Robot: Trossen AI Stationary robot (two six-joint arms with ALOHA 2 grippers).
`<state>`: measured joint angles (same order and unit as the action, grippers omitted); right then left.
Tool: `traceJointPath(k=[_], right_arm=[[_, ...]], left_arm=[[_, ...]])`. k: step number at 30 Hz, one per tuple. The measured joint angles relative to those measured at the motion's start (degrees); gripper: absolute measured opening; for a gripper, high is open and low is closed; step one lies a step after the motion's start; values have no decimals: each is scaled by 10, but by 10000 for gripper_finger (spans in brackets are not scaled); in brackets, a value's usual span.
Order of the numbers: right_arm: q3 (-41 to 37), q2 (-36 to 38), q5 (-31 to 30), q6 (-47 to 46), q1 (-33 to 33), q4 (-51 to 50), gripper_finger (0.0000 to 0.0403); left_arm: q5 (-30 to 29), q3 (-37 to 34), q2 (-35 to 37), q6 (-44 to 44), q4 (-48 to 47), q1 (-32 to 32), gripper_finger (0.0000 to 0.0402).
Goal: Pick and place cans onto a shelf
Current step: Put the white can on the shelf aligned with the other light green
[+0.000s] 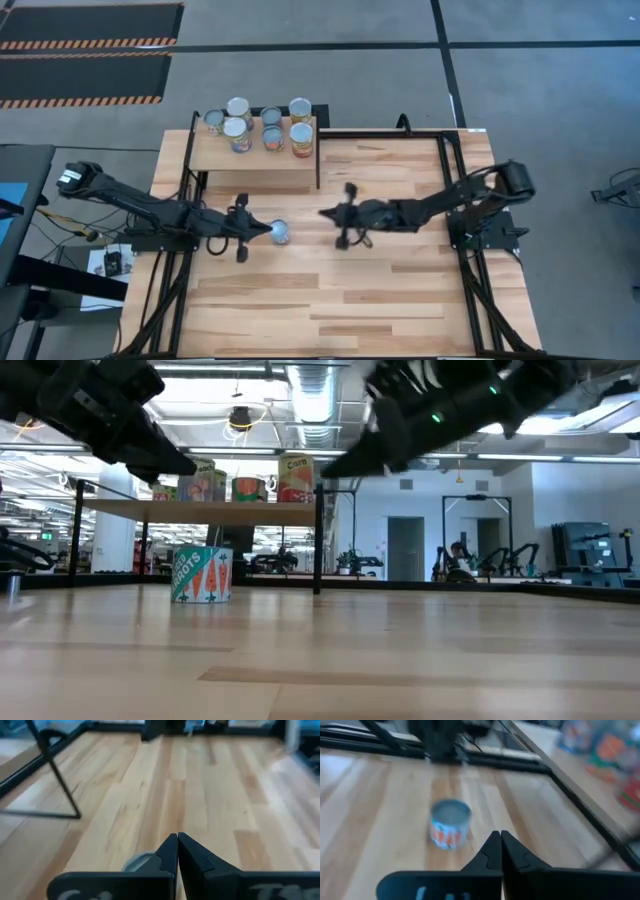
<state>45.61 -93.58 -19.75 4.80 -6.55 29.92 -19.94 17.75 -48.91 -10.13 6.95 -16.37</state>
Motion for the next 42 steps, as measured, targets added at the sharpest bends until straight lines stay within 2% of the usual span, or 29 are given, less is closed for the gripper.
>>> traceJointPath(k=[5, 11, 19, 26, 31, 35, 38, 42], right_arm=[[-74, 51, -1, -32, 26, 26, 3], [-93, 60, -17, -33, 33, 37, 9], [-93, 52, -17, -33, 33, 42, 10], [-93, 52, -18, -32, 33, 53, 11], [-93, 52, -18, -30, 33, 54, 12], [-93, 52, -18, -30, 33, 58, 12], [-93, 52, -18, -30, 33, 57, 12], [-93, 52, -18, -31, 32, 57, 12]], left_arm=[[-24, 59, -50, -46, -114, -10, 2], [-23, 122, -119, -76, -215, -21, 36], [-24, 146, -205, -40, -187, -30, 93], [-26, 146, -279, -11, -158, -30, 110], [-72, 147, -307, -7, -162, -29, 94], [-82, 152, -305, -10, -179, -26, 47], [-86, 189, -289, -30, -282, -21, 10], [-151, 290, -250, -90, -484, -15, 13]])
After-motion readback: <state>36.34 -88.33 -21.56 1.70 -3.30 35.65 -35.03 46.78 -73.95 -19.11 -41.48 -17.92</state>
